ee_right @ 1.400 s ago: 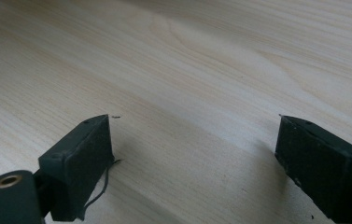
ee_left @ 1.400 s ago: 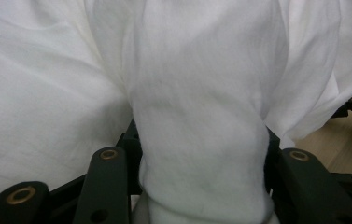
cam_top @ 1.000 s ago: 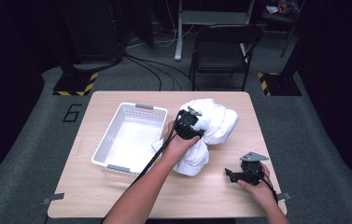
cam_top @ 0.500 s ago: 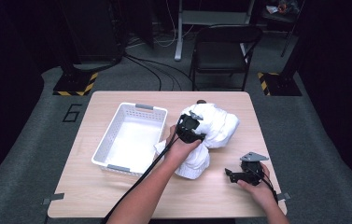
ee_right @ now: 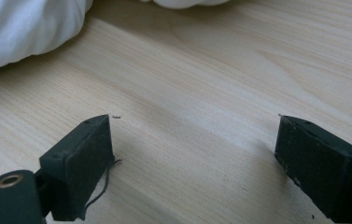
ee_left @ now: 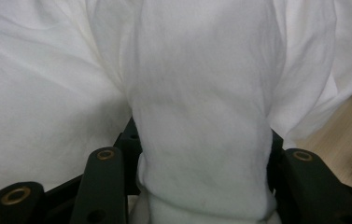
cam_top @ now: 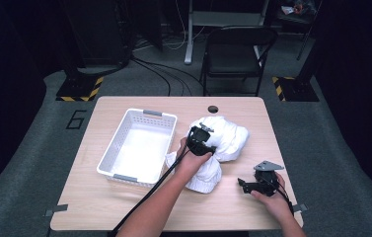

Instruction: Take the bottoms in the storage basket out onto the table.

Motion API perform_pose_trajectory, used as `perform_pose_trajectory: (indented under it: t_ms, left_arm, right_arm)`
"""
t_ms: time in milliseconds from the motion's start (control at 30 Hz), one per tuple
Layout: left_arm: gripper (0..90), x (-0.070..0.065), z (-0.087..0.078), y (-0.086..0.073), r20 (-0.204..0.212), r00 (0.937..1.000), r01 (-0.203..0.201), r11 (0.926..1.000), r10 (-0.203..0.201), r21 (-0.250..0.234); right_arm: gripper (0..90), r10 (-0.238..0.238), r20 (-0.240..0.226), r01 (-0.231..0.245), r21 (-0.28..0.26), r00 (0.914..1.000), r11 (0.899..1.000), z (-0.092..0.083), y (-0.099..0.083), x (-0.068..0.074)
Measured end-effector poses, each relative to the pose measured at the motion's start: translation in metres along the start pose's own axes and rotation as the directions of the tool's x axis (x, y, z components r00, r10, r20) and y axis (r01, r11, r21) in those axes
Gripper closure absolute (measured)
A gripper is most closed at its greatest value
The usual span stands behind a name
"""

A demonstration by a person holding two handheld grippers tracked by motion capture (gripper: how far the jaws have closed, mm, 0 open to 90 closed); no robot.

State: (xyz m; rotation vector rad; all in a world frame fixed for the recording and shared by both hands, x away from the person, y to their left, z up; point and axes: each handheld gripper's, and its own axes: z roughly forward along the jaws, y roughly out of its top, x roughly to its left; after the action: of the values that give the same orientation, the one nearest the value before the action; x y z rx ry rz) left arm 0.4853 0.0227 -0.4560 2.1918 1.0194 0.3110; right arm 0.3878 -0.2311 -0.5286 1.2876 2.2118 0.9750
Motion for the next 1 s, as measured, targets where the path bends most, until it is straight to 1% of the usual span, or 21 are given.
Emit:
perform_pose_trajectory:
  t_ms: [100, 133, 200, 267, 300, 367, 467, 633, 667, 700, 733, 767, 800, 933, 1000]
  left_arm:
    - [52.0, 0.002, 0.004, -0.004, 0.006, 0.9999, 0.011, 0.9999, -0.011, 0.003]
    - [51.6, 0.003, 0.006, -0.007, 0.013, 0.9997, 0.022, 0.9997, -0.022, -0.002]
    - [50.4, 0.005, 0.008, -0.008, 0.02, 0.9996, 0.018, 0.9998, -0.018, -0.002]
    - [48.1, 0.006, 0.01, -0.011, 0.026, 0.9994, 0.023, 0.9997, -0.023, -0.002]
    - [45.1, 0.006, 0.01, -0.011, 0.026, 0.9994, 0.023, 0.9997, -0.023, -0.002]
    - [43.6, 0.007, 0.011, -0.014, 0.036, 0.9987, 0.036, 0.9994, -0.036, 0.0]
    - [39.1, 0.008, 0.014, -0.018, 0.041, 0.9982, 0.044, 0.999, -0.044, -0.011]
    - [28.8, 0.008, 0.017, -0.022, 0.034, 0.9994, -0.01, 0.9999, 0.01, -0.001]
    - [27.4, 0.008, 0.018, -0.023, 0.033, 0.9994, -0.007, 0.9999, 0.007, -0.011]
    - [26.1, 0.009, 0.018, -0.023, 0.031, 0.9994, -0.014, 0.9999, 0.014, -0.006]
    - [24.9, 0.009, 0.019, -0.025, 0.032, 0.9995, -0.005, 0.9999, 0.005, -0.01]
    - [23.9, 0.009, 0.02, -0.026, 0.03, 0.9995, -0.007, 0.9998, 0.007, -0.018]
    - [22.7, 0.009, 0.02, -0.026, 0.032, 0.9994, -0.015, 0.9998, 0.016, -0.013]
    - [20.9, 0.008, 0.02, -0.028, 0.029, 0.9991, -0.029, 0.9993, 0.03, -0.022]
    - [19.8, 0.008, 0.02, -0.029, 0.031, 0.9992, -0.026, 0.9992, 0.027, -0.032]
  right_arm:
    - [10.7, 0.0, 0.0, 0.0, 0.0, 1.0, 1.0, 0.0, 0.0, 0.0]
    - [10.7, 0.0, 0.0, 0.0, 0.0, 1.0, 1.0, 0.0, 0.0, 0.0]
    - [10.7, 0.0, 0.0, 0.0, 0.0, 1.0, 1.0, 0.0, 0.0, 0.0]
    - [10.7, 0.0, 0.0, 0.0, 0.0, 1.0, 1.0, 0.0, 0.0, 0.0]
    - [10.7, 0.0, 0.0, 0.0, 0.0, 1.0, 1.0, 0.0, 0.0, 0.0]
    - [10.7, 0.0, 0.0, 0.0, 0.0, 1.0, 1.0, 0.0, 0.0, 0.0]
    - [10.7, 0.0, 0.0, 0.0, 0.0, 1.0, 1.0, 0.0, 0.0, 0.0]
    - [10.7, 0.0, 0.0, 0.0, 0.0, 1.0, 1.0, 0.0, 0.0, 0.0]
    - [10.7, -0.001, 0.0, 0.001, 0.0, 1.0, 1.0, 0.0, 0.0, 0.0]
    - [10.7, -0.001, 0.0, 0.001, 0.0, 1.0, 1.0, 0.0, 0.0, 0.0]
    - [10.7, -0.001, 0.0, 0.001, 0.0, 1.0, 1.0, 0.0, 0.0, 0.0]
    - [10.7, -0.001, 0.0, 0.001, 0.001, 1.0, 1.0, 0.0, 0.0, 0.0]
    - [10.7, -0.001, 0.0, 0.001, 0.0, 1.0, 1.0, 0.0, 0.0, 0.0]
    - [10.7, -0.001, 0.0, 0.001, 0.0, 1.0, 1.0, 0.0, 0.0, 0.0]
    - [10.7, -0.001, 0.0, 0.001, 0.001, 1.0, 1.0, 0.0, 0.0, 0.0]
